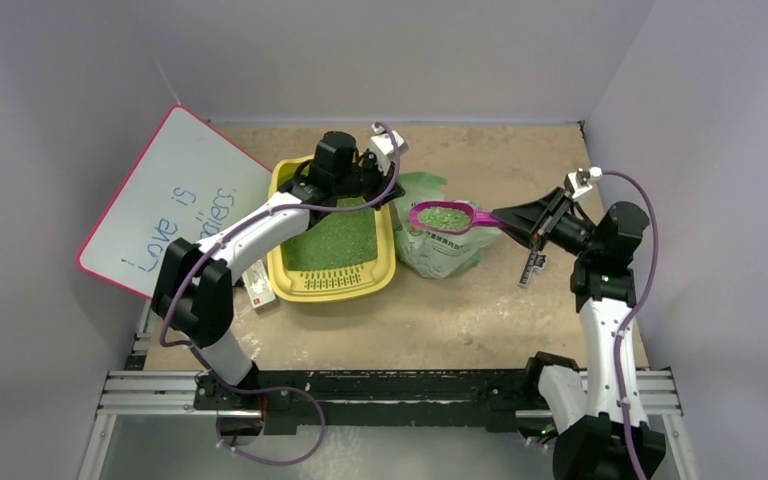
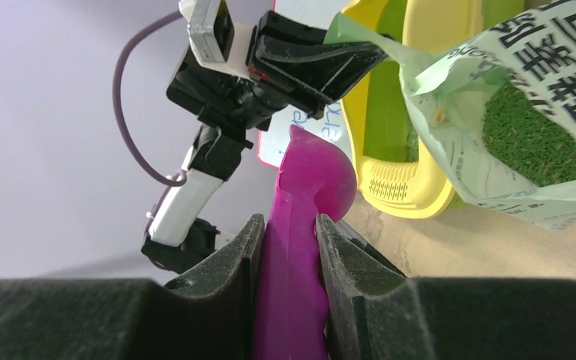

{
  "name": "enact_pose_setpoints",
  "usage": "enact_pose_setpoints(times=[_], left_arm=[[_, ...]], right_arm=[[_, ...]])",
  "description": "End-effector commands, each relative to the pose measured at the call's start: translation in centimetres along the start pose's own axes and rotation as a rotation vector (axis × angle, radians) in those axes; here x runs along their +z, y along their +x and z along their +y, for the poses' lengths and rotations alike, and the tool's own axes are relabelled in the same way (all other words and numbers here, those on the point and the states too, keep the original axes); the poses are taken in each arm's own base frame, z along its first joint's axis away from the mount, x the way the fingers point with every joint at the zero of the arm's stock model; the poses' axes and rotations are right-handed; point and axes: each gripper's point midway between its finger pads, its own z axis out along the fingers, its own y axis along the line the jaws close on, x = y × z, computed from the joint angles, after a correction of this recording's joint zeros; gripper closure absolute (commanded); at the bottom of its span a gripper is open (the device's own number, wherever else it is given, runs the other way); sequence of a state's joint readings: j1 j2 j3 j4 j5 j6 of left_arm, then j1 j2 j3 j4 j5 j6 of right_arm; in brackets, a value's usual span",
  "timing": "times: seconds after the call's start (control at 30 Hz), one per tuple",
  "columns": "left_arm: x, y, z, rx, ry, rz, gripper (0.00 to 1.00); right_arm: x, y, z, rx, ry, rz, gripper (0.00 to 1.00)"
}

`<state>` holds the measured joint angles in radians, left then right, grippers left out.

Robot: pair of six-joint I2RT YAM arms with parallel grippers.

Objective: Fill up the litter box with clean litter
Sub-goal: Pour the cat litter into the litter box.

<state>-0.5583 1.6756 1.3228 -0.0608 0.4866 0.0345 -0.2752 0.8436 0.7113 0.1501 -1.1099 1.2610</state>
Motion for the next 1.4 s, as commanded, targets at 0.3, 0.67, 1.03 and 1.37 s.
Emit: enact_pose_setpoints(times=[0.3, 0.67, 1.03, 1.37], left_arm=[[0.1, -3.9, -0.4, -0.013, 0.027, -0.113, 1.00], [0.0, -3.8, -0.1, -0.019, 0.005, -0.115, 1.00], [0.1, -3.0, 0.5, -0.030, -0.030, -0.096, 1.00], [0.3, -2.9, 0.8, -0.045, -0.039, -0.103, 1.00]], right_arm=[[3.5, 2.0, 1.0, -0.080, -0.052, 0.040, 1.00], [7.8, 4.5, 1.2, -0.083, -0.081, 0.100, 1.00], [10.5, 5.2, -0.1, -0.124, -0.011, 0.045, 1.00], [12.5, 6.2, -0.7, -0.251, 0.069, 0.019, 1.00]])
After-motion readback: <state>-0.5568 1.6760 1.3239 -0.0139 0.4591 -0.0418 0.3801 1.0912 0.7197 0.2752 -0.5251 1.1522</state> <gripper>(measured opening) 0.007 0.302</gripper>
